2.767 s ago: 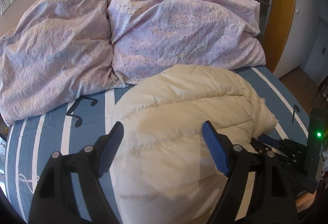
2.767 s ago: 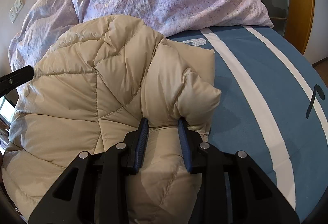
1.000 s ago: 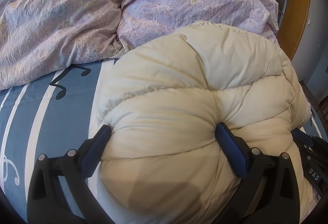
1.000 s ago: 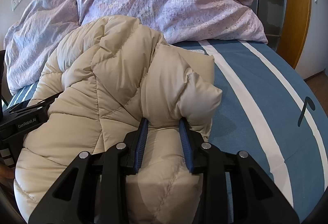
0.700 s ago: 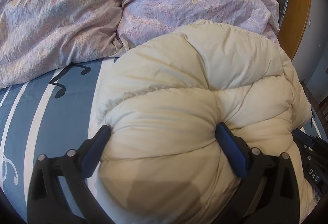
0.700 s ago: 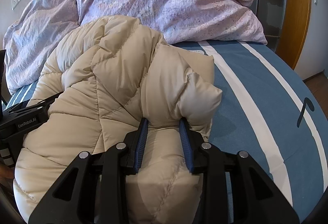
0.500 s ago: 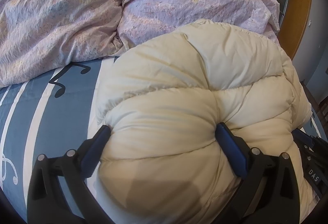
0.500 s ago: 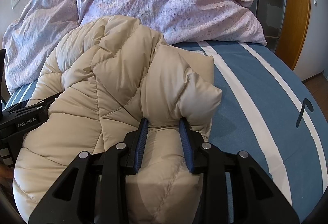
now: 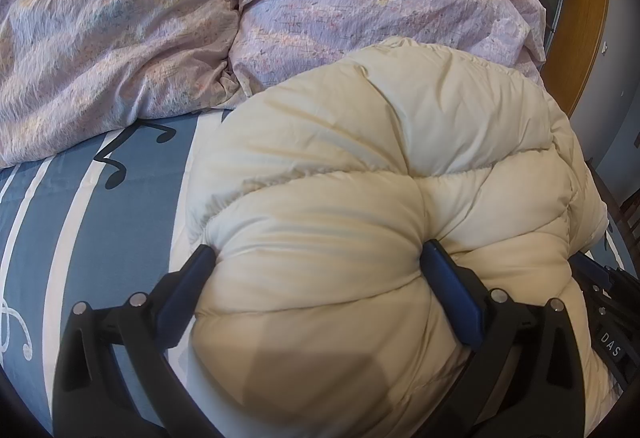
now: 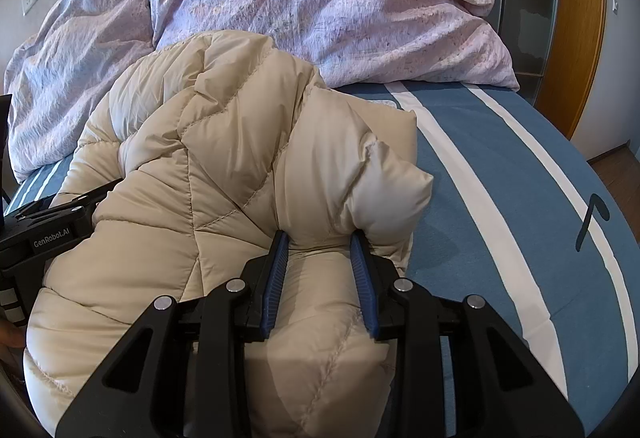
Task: Fold large clothes
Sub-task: 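Hold the fold with the right tool while the left tool presses the jacket flat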
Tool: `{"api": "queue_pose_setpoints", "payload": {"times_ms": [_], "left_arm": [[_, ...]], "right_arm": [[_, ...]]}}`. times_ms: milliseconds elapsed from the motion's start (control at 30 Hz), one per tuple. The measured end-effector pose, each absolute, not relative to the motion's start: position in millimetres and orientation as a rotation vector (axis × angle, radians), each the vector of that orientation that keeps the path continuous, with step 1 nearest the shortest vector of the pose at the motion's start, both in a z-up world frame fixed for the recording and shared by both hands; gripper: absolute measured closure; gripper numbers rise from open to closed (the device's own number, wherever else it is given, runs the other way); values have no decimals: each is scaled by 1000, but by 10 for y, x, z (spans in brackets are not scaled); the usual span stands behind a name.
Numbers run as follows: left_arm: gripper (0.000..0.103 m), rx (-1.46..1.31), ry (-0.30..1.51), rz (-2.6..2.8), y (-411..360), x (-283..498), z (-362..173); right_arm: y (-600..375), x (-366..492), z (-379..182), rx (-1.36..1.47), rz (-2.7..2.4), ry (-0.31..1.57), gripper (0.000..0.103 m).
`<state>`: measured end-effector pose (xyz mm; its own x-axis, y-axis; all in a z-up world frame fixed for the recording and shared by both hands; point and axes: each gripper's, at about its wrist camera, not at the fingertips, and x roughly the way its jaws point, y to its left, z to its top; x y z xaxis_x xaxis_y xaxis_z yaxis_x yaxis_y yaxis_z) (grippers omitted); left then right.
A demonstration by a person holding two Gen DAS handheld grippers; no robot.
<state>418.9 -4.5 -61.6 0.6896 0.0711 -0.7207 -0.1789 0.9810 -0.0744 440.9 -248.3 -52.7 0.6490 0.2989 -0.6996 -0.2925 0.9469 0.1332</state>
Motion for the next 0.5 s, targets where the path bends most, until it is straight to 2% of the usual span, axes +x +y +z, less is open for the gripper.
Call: {"api": "queue_pose_setpoints", "payload": {"times_ms": [500], "left_arm": [[2, -143, 797, 140, -44, 4186, -618]], "right_arm": [[-2490, 4419, -536, 16, 337, 788, 68]]}}
